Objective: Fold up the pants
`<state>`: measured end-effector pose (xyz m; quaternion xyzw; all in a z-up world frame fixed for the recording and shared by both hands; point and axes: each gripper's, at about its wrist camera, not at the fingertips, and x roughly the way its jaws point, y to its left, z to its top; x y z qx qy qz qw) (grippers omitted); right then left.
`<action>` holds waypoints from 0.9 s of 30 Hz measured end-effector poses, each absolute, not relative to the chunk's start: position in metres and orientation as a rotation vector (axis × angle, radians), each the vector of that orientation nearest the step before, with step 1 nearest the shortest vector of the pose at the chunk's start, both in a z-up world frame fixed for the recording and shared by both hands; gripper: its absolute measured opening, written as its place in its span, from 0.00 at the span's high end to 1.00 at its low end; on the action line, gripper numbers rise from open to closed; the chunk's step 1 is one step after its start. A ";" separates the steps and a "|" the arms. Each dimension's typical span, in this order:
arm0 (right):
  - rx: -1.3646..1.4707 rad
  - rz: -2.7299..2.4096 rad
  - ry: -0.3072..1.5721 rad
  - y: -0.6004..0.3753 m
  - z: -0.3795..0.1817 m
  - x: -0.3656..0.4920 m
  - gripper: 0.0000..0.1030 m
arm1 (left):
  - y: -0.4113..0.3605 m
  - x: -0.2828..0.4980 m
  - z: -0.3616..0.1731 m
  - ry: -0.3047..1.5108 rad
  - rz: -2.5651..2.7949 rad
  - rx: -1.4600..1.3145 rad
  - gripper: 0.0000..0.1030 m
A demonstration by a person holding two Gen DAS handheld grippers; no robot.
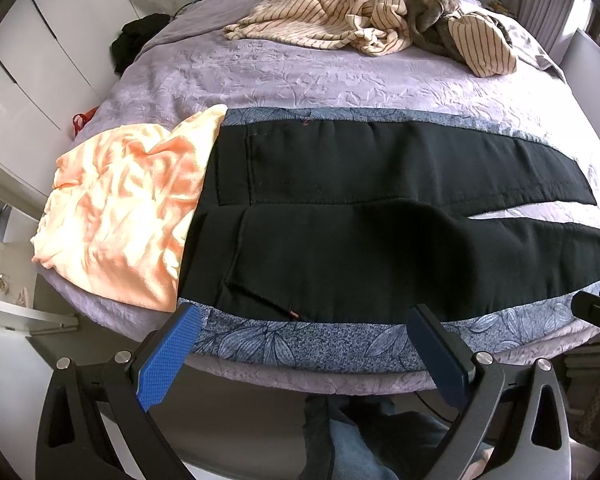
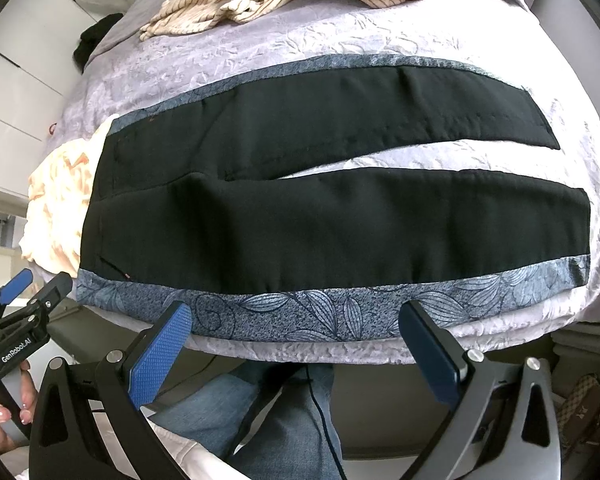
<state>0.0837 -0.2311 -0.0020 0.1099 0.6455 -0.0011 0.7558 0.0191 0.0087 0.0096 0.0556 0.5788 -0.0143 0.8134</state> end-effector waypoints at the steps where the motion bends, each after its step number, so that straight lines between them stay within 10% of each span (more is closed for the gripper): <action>1: 0.239 -0.003 1.408 -0.231 -0.002 0.084 0.00 | 0.008 0.020 0.009 1.236 -0.032 0.118 0.00; 27: 0.247 0.000 1.429 -0.237 -0.008 0.092 0.00 | 0.004 0.025 0.001 1.256 -0.021 0.126 0.00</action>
